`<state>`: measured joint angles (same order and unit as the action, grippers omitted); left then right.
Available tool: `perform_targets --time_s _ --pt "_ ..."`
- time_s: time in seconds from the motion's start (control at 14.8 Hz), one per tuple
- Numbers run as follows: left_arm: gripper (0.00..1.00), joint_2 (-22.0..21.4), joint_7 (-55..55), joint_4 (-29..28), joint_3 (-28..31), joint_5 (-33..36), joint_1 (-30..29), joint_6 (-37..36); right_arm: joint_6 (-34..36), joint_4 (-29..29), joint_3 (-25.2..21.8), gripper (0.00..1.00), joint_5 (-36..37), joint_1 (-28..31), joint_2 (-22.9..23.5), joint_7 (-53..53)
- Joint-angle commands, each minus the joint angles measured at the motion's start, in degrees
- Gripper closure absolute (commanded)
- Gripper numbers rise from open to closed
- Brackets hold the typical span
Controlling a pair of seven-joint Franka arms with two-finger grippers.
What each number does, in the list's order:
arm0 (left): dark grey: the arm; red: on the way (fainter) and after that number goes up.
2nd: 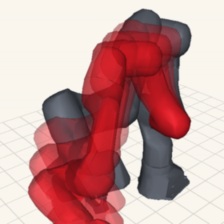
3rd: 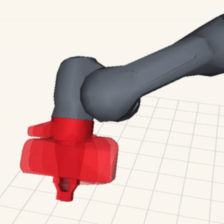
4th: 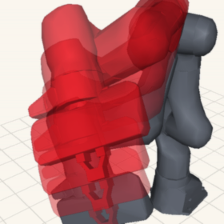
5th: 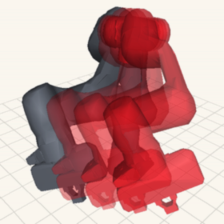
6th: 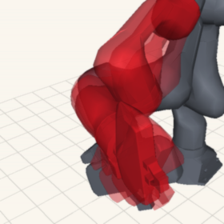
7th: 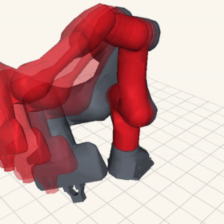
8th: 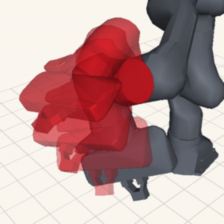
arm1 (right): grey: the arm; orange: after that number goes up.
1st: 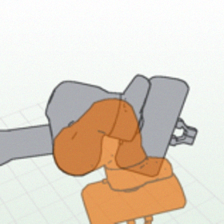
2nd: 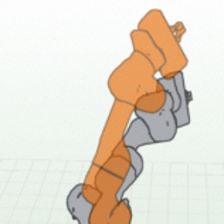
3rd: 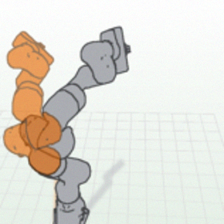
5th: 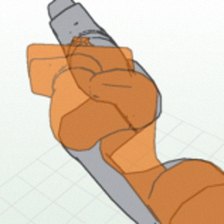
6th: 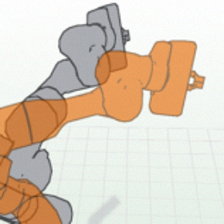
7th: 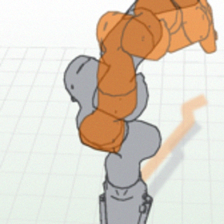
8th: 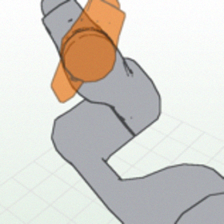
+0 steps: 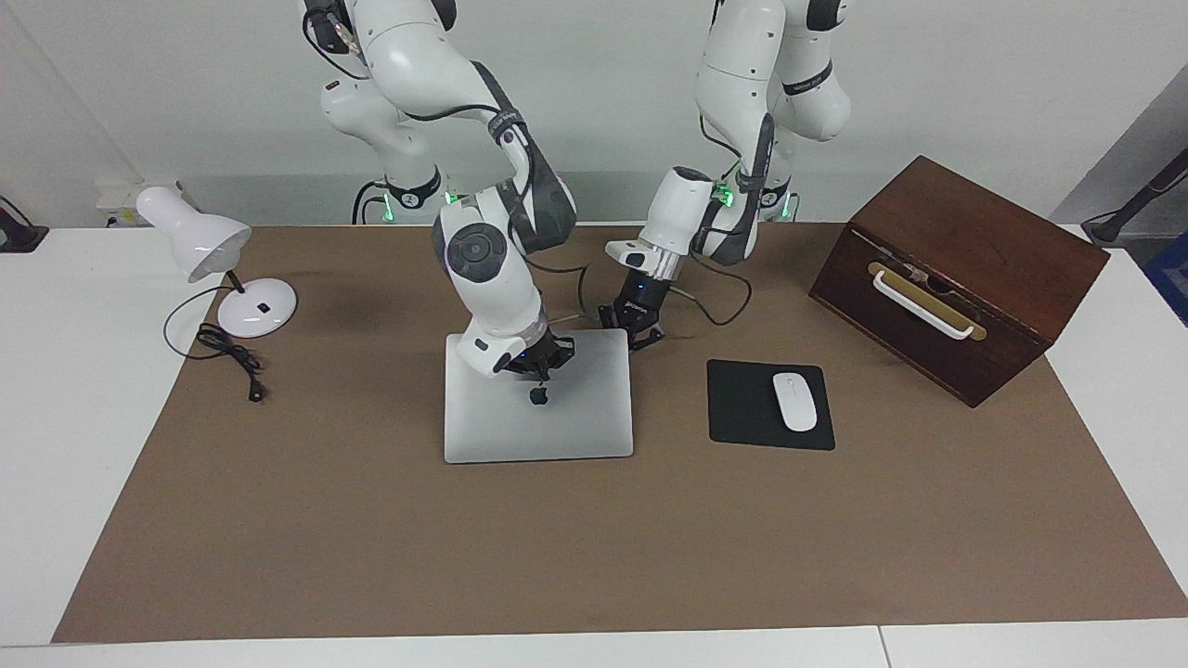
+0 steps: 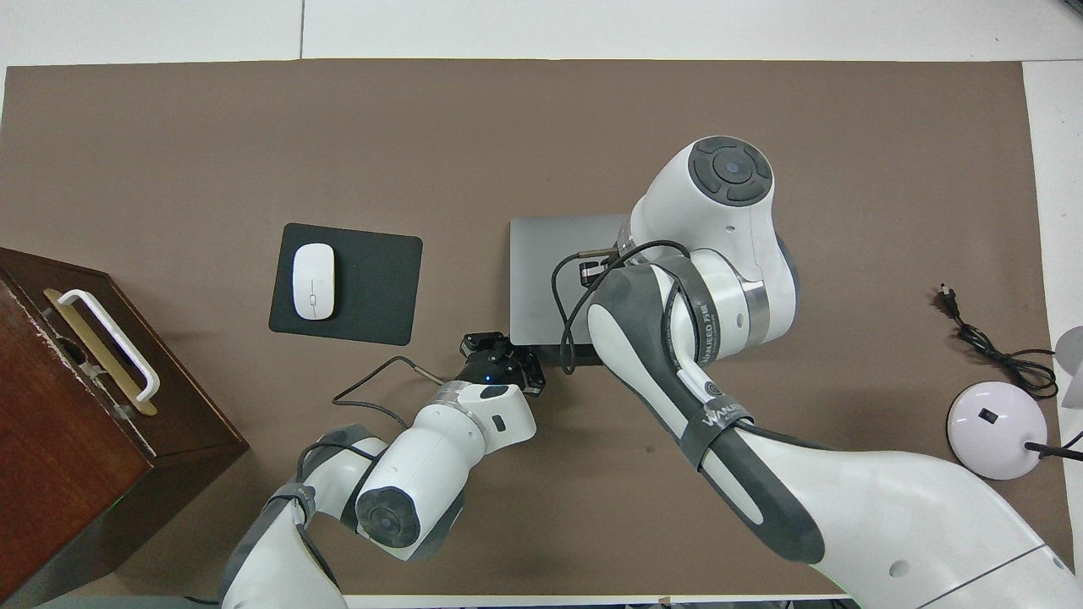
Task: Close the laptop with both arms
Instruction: 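Push the laptop lid down shut with the right gripper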
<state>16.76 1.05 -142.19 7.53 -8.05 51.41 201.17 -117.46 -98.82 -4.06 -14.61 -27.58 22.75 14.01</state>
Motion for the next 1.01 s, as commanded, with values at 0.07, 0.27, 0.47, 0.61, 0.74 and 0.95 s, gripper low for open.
perform_targets --time_s 0.07,0.27,0.47,0.61,0.74,0.95 --pt "1.00 0.8 -0.1 -4.0 0.8 -0.5 1.6 -0.3 -1.3 -2.1 0.2 1.00 -1.6 0.2 -0.3 -2.6" --pt "1.00 0.8 -0.1 -4.4 0.8 -0.5 1.6 -0.3 -1.8 -2.7 0.2 1.00 -1.6 0.2 -0.2 -2.7" --pt "1.00 0.8 -0.1 -4.4 0.8 -0.5 1.6 -0.3 -2.1 -3.0 0.2 1.00 -1.6 0.1 -0.2 -2.6" --pt "1.00 0.9 -0.1 -4.4 0.8 -0.5 1.6 -0.3 -2.2 -3.0 0.2 1.00 -1.6 0.1 -0.2 -2.6" --pt "1.00 0.9 -0.1 -4.4 0.8 -0.5 1.6 -0.3 -2.1 -3.0 0.2 1.00 -1.6 0.1 -0.2 -2.6" --pt "1.00 0.9 -0.1 -4.4 0.8 -0.5 1.6 -0.3 -0.9 -2.3 0.2 1.00 -1.6 0.5 -0.2 -2.6"
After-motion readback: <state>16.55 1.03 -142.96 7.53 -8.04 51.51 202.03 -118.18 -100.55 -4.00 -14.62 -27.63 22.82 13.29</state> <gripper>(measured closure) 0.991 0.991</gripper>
